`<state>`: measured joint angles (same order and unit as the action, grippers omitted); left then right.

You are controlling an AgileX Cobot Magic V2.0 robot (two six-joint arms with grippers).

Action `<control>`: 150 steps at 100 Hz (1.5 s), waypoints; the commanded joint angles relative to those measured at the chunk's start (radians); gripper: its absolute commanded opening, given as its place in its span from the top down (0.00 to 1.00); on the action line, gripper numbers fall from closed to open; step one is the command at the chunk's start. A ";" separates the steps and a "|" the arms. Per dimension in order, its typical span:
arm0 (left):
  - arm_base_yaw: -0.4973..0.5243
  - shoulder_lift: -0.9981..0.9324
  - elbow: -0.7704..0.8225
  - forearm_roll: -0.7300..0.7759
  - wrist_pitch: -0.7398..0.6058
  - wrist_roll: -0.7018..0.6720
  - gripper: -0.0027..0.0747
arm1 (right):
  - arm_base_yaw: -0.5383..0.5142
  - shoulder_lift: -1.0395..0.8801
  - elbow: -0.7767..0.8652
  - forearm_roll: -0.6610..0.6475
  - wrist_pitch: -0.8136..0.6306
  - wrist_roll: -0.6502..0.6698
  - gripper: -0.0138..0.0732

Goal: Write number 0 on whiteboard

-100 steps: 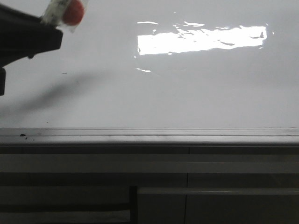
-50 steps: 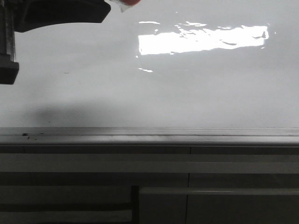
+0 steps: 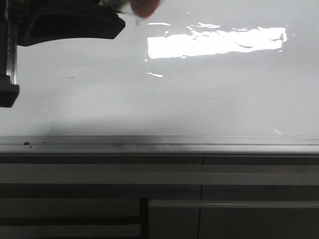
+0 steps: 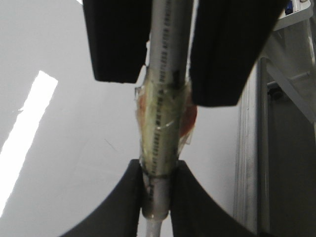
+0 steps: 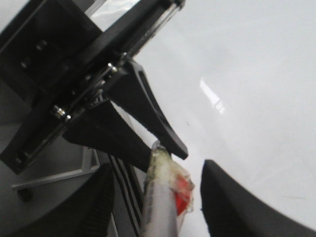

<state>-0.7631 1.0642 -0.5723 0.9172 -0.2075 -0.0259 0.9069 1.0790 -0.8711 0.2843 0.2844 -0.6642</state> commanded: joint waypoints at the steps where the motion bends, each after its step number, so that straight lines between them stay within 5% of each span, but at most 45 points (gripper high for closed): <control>1: -0.007 -0.016 -0.036 -0.018 -0.047 -0.003 0.99 | -0.001 -0.014 -0.038 -0.002 -0.082 -0.010 0.45; 24: -0.007 -0.016 -0.036 -0.018 -0.036 -0.003 0.99 | -0.001 -0.014 -0.038 -0.002 -0.057 -0.010 0.59; 46: -0.007 -0.016 -0.036 -0.036 -0.035 -0.003 0.99 | -0.001 -0.014 -0.038 -0.002 0.021 -0.010 0.93; 68: -0.007 -0.016 -0.063 -0.057 0.053 -0.003 0.96 | -0.001 -0.014 -0.038 -0.002 0.027 -0.010 0.93; 94: -0.007 -0.053 -0.139 -0.127 0.193 -0.005 0.49 | -0.001 -0.016 -0.038 -0.002 0.019 -0.010 0.93; 100: -0.007 -0.090 -0.139 -0.169 0.200 -0.010 0.44 | -0.001 -0.016 -0.038 -0.002 0.010 -0.010 0.93; 128: -0.007 -0.323 -0.139 -0.299 0.455 -0.023 0.52 | -0.043 -0.016 -0.038 -0.002 0.048 0.075 0.93; 150: -0.007 -0.458 -0.139 -0.306 0.680 -0.202 0.99 | -0.172 -0.030 -0.038 -0.002 0.037 0.151 0.93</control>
<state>-0.7702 0.6380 -0.6781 0.6061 0.4567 -0.1525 0.7796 1.0807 -0.8790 0.2807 0.3981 -0.5281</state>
